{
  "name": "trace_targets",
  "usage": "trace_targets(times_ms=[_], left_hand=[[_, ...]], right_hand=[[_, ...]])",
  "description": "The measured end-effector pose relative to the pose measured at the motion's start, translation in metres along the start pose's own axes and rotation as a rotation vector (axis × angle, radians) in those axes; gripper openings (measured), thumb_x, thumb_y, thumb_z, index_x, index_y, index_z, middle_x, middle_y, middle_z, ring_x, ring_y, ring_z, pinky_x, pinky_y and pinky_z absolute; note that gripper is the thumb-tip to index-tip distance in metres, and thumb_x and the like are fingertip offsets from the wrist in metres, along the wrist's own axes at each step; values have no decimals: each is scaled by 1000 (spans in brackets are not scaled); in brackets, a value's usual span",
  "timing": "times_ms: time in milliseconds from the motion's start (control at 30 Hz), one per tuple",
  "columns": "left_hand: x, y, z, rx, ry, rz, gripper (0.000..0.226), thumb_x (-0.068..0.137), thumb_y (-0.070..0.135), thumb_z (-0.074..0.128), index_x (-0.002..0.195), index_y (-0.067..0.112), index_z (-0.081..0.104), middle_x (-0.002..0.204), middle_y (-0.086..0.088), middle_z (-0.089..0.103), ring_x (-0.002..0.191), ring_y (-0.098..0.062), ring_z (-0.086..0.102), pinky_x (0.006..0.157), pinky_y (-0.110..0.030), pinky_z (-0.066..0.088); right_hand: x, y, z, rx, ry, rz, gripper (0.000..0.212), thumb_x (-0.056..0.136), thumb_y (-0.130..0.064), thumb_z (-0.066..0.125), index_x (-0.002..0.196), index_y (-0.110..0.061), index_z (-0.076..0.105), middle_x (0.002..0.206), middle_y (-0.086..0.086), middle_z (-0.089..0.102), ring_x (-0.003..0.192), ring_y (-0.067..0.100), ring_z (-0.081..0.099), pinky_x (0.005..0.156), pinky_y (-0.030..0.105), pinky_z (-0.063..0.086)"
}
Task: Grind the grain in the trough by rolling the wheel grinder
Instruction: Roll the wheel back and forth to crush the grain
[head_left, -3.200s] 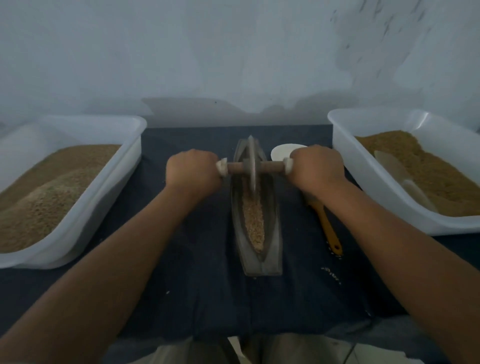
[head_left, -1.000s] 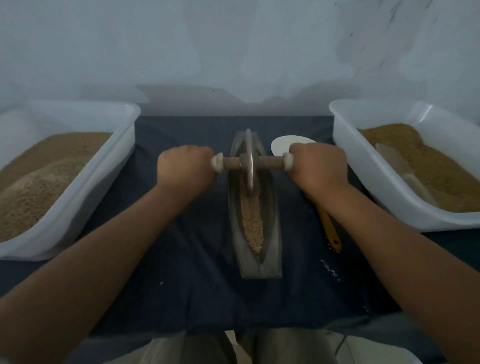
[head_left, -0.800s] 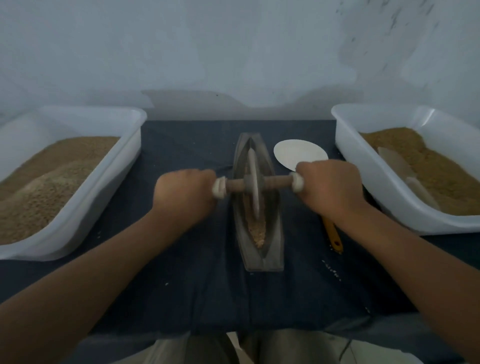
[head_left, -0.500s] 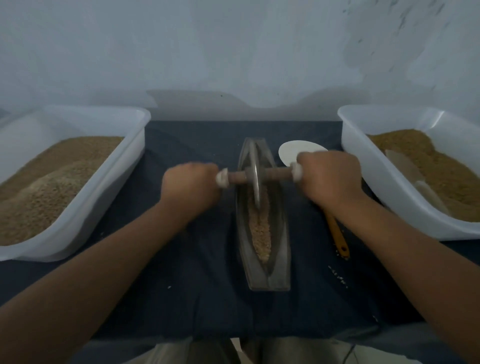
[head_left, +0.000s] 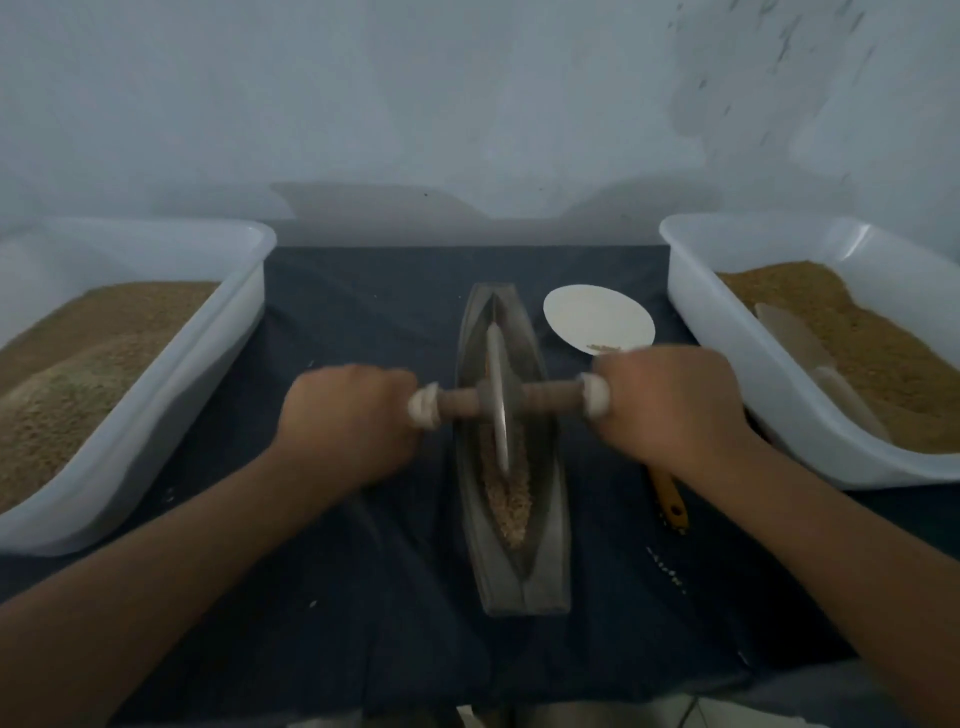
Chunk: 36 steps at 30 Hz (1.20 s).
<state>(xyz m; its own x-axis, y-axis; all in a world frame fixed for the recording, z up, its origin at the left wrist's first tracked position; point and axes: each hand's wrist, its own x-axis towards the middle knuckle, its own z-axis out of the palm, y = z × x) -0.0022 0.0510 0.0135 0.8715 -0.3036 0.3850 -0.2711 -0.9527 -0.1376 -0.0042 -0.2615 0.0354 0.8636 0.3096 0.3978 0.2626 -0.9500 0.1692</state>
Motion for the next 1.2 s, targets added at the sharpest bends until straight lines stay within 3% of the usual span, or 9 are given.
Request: trace_targets(times_ms=[100,233,333,467,633,800,933,1067,1200], left_hand=[[61,0,4,-37,-59,-132,29,86,44,56,66,25,47,73,5,62,69,-27,65,62,-32,42],[86,7,-4,-27,-118,-141,30,86,44,57,65,23,49,69,5,55,72,-28,66,65,-32,46],[44,1,-7,-8,-172,-61,23,79,43,57,65,26,50,63,9,51,58,-20,54,55,-28,39],[-5,-1,-11,-11,-57,68,30,68,47,57,55,29,36,47,13,36,40,-5,27,46,-19,16],[66,-2,-9,8,-186,-38,26,78,47,51,65,25,50,66,8,52,66,-25,61,58,-31,42],[101,4,-14,2,-228,-75,30,83,51,62,72,23,56,75,6,57,74,-26,60,66,-34,46],[42,0,-15,-22,-253,-19,21,77,45,57,68,28,51,66,9,56,61,-18,57,56,-29,41],[-4,-1,-11,3,-34,83,29,70,51,48,55,31,36,45,12,36,38,-6,33,45,-18,19],[61,-1,-6,-5,-192,-68,26,74,48,51,63,25,54,64,8,56,56,-17,53,54,-27,39]], right_hand=[[53,-1,9,22,-28,131,29,90,-34,64,66,-26,50,59,-8,48,52,14,46,51,30,40],[73,4,12,41,-217,231,28,97,-43,57,76,-26,59,76,-2,63,69,18,57,64,35,47],[32,2,7,37,-179,156,34,97,-46,45,69,-30,56,64,-8,58,57,12,53,55,31,43],[-21,3,-10,59,-46,4,30,79,-56,42,60,-34,47,46,-13,37,40,1,35,42,20,22],[40,3,9,70,-188,198,30,91,-53,51,70,-31,55,68,-8,59,62,13,55,61,35,53],[82,7,7,74,-398,276,26,94,-47,58,85,-24,64,84,-4,64,80,21,65,79,42,59],[29,3,-2,85,-273,164,33,89,-51,44,68,-30,58,61,-8,57,57,11,56,59,36,54],[-25,2,-4,91,-109,57,37,82,-63,32,69,-35,53,52,-12,46,46,5,46,46,32,48],[36,3,7,55,-170,174,31,93,-54,48,74,-31,56,68,-9,58,62,12,54,59,33,49]])
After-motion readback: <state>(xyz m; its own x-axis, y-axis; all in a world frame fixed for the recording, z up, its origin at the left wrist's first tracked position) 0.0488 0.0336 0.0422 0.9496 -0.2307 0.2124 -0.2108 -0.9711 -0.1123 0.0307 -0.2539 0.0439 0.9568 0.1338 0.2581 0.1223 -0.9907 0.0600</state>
